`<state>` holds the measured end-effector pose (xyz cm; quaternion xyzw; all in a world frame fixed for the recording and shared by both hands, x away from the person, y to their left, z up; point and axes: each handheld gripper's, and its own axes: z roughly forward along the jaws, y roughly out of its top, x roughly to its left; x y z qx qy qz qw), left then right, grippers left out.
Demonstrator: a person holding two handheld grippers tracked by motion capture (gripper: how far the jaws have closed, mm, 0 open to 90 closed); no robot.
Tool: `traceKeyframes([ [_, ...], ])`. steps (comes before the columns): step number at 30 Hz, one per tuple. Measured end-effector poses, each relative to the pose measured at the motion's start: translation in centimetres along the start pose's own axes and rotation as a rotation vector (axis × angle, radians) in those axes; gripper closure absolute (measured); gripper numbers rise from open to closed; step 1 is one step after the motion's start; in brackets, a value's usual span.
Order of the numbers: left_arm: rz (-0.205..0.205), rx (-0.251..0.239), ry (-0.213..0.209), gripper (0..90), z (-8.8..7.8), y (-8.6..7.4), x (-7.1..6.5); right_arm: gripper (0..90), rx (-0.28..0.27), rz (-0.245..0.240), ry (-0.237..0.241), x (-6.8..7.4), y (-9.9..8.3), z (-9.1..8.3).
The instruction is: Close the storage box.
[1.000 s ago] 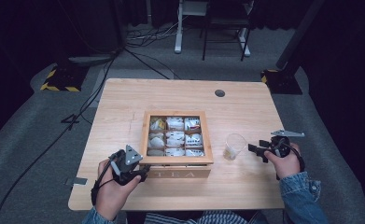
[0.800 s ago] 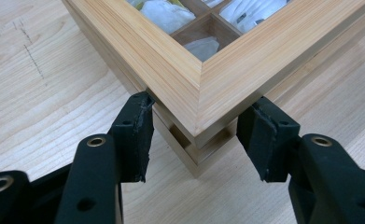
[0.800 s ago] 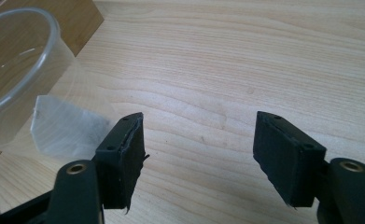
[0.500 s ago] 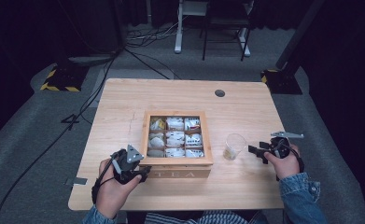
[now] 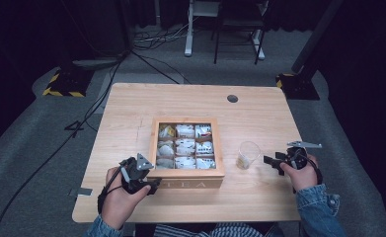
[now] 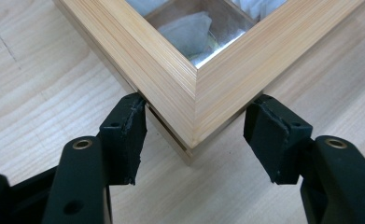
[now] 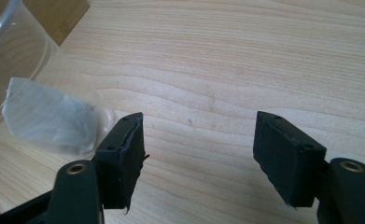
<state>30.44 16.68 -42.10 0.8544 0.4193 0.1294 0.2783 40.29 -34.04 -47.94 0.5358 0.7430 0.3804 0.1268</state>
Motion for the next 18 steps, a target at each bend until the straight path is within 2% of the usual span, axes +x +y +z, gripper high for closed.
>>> traceKeyframes([
  [1,0.009,0.008,-0.005,37.8,0.0,0.0,0.0,34.7,0.000,-0.002,0.000,0.0,0.0,0.0],
  [4,-0.001,-0.033,-0.025,33.8,-0.4,-0.1,0.3,34.5,0.009,0.004,-0.001,-0.1,-0.2,0.1],
  [7,0.001,-0.078,0.005,35.3,-1.2,0.0,0.5,34.2,0.014,0.002,0.002,-0.1,-0.3,0.1],
  [12,-0.017,-0.157,0.016,32.8,-2.4,0.2,1.4,33.5,0.015,-0.003,0.001,-0.1,-0.4,0.2],
  [18,-0.036,-0.225,0.055,29.6,-2.4,0.9,3.4,34.0,0.019,-0.041,-0.007,-0.2,-0.5,0.6],
])
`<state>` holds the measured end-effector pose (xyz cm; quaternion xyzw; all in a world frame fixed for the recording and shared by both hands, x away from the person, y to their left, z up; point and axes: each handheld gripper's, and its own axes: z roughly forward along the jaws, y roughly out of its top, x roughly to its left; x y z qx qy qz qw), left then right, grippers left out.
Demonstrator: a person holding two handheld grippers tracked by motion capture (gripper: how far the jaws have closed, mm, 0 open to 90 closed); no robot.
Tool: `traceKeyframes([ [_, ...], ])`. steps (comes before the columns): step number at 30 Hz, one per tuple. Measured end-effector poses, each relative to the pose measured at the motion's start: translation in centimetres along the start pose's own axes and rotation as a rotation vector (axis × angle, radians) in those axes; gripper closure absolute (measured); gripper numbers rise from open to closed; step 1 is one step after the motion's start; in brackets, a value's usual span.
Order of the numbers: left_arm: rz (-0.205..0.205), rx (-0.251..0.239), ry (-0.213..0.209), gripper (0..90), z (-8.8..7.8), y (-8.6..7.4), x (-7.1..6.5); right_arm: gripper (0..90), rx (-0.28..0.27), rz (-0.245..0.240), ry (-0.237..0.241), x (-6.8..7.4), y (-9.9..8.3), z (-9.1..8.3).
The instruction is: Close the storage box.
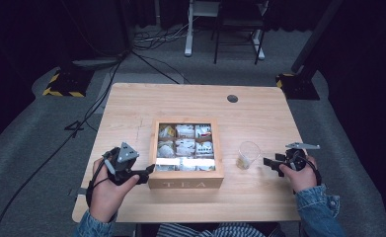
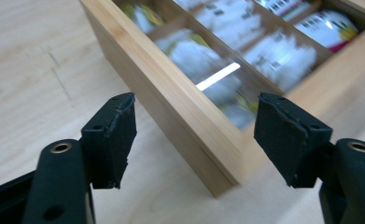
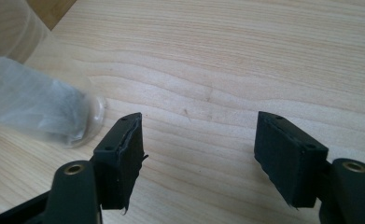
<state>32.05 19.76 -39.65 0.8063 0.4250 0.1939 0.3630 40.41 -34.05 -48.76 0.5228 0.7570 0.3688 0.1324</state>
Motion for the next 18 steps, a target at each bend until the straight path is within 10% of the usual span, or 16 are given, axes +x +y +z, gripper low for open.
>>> traceKeyframes([
  [18,-0.134,-0.079,0.149,24.3,4.0,-2.6,7.2,27.8,-0.053,-0.180,-0.084,-0.4,-0.2,1.9],
])
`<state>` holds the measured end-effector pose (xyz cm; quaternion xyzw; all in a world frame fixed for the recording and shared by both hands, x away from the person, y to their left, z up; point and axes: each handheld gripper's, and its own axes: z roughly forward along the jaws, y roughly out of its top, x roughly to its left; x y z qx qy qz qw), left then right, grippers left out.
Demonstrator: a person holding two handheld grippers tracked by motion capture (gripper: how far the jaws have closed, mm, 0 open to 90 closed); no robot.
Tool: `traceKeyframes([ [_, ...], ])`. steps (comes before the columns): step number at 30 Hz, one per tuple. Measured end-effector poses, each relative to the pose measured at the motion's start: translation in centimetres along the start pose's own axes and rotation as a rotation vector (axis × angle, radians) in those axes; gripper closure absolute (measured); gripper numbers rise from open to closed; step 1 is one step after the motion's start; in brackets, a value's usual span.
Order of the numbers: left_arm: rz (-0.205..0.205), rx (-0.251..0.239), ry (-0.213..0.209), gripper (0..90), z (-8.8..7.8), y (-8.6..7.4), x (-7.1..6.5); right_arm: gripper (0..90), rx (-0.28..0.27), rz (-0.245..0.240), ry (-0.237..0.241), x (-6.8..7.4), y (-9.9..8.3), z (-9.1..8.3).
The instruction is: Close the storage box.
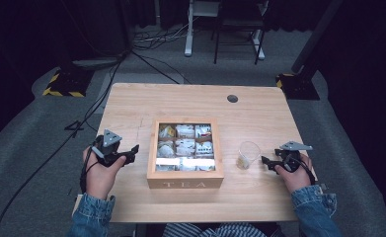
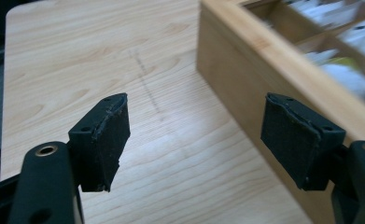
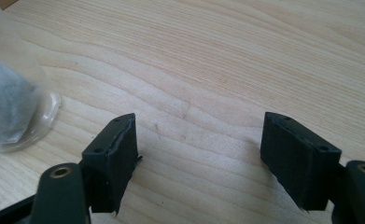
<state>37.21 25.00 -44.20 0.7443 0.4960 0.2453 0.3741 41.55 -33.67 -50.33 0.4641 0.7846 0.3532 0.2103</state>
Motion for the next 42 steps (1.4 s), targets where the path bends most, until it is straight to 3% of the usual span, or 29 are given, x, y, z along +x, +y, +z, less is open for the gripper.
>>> traceKeyframes([
  [7,-0.021,0.022,0.021,23.9,1.2,-1.6,1.3,27.3,0.001,-0.002,0.003,-0.1,0.1,0.1],
  [16,0.018,0.063,0.027,23.6,1.7,-2.8,1.3,27.3,0.000,0.000,0.003,-0.1,0.2,0.2],
  [24,-0.009,0.128,0.035,22.8,2.8,-4.0,2.4,27.3,-0.001,-0.001,0.003,-0.1,0.2,0.2],
  [30,-0.040,0.141,0.028,22.2,3.8,-4.8,3.2,27.3,-0.001,-0.001,0.003,-0.1,0.2,0.2],
  [33,-0.056,0.149,0.029,21.6,3.9,-4.8,3.4,27.3,-0.001,-0.001,0.003,-0.1,0.2,0.2],
  [42,-0.045,0.161,0.025,16.6,4.2,-4.6,3.3,27.4,-0.001,-0.001,0.003,-0.1,0.2,0.2],
])
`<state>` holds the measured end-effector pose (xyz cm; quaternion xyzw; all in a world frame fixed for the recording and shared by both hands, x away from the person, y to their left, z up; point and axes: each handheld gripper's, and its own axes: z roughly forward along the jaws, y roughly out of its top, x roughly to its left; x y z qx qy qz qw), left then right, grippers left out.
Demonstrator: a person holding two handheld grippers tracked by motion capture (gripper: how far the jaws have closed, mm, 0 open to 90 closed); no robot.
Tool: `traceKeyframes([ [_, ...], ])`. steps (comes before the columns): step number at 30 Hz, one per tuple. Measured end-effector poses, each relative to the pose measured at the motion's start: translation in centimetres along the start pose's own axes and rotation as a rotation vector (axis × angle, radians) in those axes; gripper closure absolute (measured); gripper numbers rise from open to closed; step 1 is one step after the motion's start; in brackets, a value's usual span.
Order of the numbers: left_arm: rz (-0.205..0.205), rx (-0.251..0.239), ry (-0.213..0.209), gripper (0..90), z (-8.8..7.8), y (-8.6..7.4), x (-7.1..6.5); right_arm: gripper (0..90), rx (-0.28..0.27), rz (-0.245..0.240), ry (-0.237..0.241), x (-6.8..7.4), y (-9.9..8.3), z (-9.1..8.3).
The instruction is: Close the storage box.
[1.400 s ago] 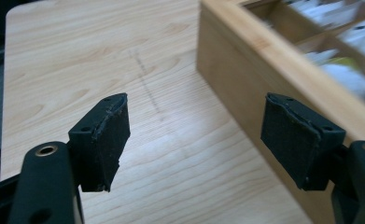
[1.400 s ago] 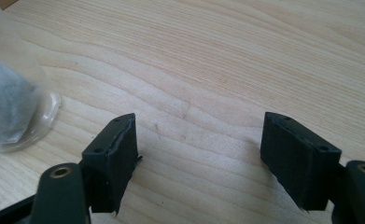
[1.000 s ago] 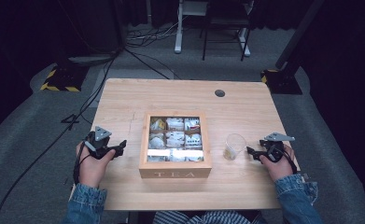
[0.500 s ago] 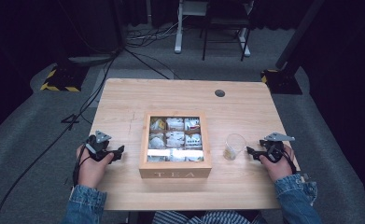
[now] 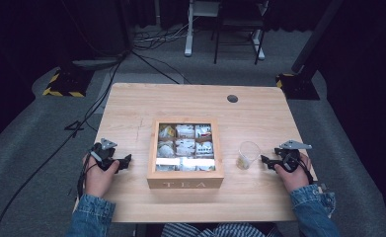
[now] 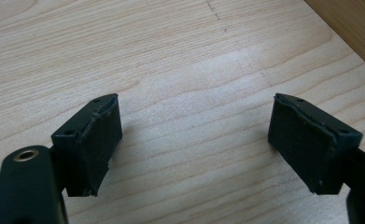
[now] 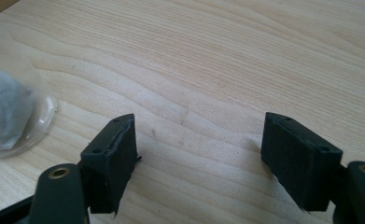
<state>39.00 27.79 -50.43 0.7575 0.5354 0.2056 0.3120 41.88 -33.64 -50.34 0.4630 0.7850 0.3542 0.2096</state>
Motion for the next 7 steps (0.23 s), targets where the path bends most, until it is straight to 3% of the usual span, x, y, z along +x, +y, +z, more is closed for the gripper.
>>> traceKeyframes([
  [7,-0.007,-0.001,0.004,15.7,0.10,0.07,-0.09,27.3,0.000,-0.001,-0.001,-0.01,0.00,0.00],
])
